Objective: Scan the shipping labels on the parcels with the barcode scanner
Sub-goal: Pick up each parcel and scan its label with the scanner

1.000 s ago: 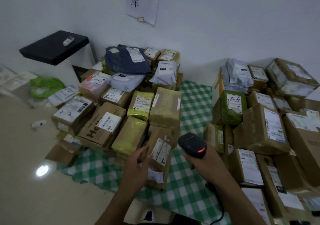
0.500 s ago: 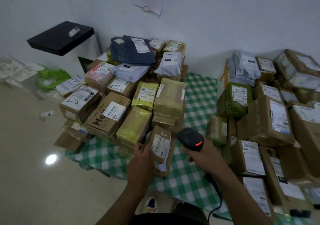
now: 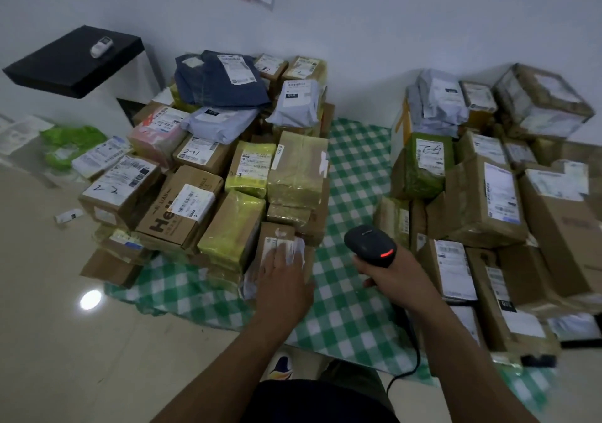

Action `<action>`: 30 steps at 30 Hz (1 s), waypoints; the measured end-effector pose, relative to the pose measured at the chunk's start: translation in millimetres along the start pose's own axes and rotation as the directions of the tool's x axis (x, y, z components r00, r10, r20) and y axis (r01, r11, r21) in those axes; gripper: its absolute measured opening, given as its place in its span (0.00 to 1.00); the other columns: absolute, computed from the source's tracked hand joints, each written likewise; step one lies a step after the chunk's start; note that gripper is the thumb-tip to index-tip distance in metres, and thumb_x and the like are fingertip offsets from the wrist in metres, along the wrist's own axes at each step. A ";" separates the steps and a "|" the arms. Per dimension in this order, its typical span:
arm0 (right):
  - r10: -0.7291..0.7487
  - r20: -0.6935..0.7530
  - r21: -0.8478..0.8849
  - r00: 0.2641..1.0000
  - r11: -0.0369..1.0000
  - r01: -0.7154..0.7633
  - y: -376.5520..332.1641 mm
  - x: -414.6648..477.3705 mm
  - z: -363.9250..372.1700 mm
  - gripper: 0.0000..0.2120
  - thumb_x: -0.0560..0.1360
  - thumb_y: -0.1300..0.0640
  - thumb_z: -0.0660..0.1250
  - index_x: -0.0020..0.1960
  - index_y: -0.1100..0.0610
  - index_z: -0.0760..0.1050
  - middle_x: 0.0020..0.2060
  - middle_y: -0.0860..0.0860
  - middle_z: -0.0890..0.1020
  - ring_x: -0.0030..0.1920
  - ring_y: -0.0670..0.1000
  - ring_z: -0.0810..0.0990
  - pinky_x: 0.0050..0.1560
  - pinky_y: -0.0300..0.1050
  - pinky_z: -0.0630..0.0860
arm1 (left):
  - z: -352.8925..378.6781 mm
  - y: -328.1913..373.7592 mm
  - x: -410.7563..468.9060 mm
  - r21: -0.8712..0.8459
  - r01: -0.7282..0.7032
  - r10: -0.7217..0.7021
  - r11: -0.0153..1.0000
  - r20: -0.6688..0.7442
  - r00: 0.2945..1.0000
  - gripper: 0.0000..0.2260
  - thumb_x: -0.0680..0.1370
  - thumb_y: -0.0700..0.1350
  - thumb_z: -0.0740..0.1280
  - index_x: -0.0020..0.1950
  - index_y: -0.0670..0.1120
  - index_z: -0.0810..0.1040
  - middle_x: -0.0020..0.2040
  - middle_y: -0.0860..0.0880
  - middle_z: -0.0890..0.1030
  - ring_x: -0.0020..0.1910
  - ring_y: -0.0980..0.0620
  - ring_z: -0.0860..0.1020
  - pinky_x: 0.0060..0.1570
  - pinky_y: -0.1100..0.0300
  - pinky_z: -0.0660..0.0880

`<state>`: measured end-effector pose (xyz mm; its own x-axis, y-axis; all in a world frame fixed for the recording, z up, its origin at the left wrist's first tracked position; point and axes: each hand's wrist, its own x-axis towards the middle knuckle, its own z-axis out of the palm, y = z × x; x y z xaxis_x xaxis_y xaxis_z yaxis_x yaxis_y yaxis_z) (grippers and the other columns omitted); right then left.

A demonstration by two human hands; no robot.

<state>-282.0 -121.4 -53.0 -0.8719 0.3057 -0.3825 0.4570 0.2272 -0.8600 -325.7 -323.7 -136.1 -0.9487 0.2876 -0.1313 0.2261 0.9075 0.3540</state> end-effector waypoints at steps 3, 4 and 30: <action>0.047 -0.090 0.061 0.995 0.997 -0.041 7.6 0.3 -27.0 0.16 0.77 0.56 0.76 0.62 0.53 0.79 0.49 0.49 0.85 0.40 0.48 0.86 0.32 0.33 0.76 | 0.1 37.5 26.4 -0.257 -0.133 0.138 0.957 0.000 0.990 0.23 0.84 0.54 0.64 0.78 0.51 0.69 0.78 0.48 0.65 0.76 0.47 0.64 0.73 0.51 0.66; 0.053 -0.113 0.076 0.992 0.996 -0.044 10.2 -0.2 -35.9 0.14 0.77 0.56 0.76 0.61 0.52 0.79 0.48 0.49 0.85 0.39 0.47 0.86 0.32 0.34 0.77 | 4.4 51.3 40.2 -0.325 -0.144 0.164 0.935 0.034 0.986 0.22 0.83 0.53 0.64 0.77 0.50 0.71 0.77 0.48 0.68 0.75 0.48 0.66 0.73 0.52 0.67; 0.310 -0.197 0.178 0.930 0.944 -0.277 54.5 60.7 -109.6 0.12 0.77 0.54 0.75 0.60 0.51 0.80 0.39 0.49 0.84 0.32 0.45 0.83 0.32 0.37 0.76 | 172.0 149.2 176.5 -0.841 0.216 0.291 0.497 0.396 0.871 0.32 0.83 0.49 0.69 0.83 0.54 0.58 0.78 0.51 0.70 0.75 0.51 0.71 0.74 0.49 0.70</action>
<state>-290.7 10.9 -86.1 -0.6346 0.5371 -0.5558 0.6417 -0.0347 -0.7662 -421.4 -84.9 -265.7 -0.6733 0.6357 -0.3776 -0.2782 0.2554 0.9260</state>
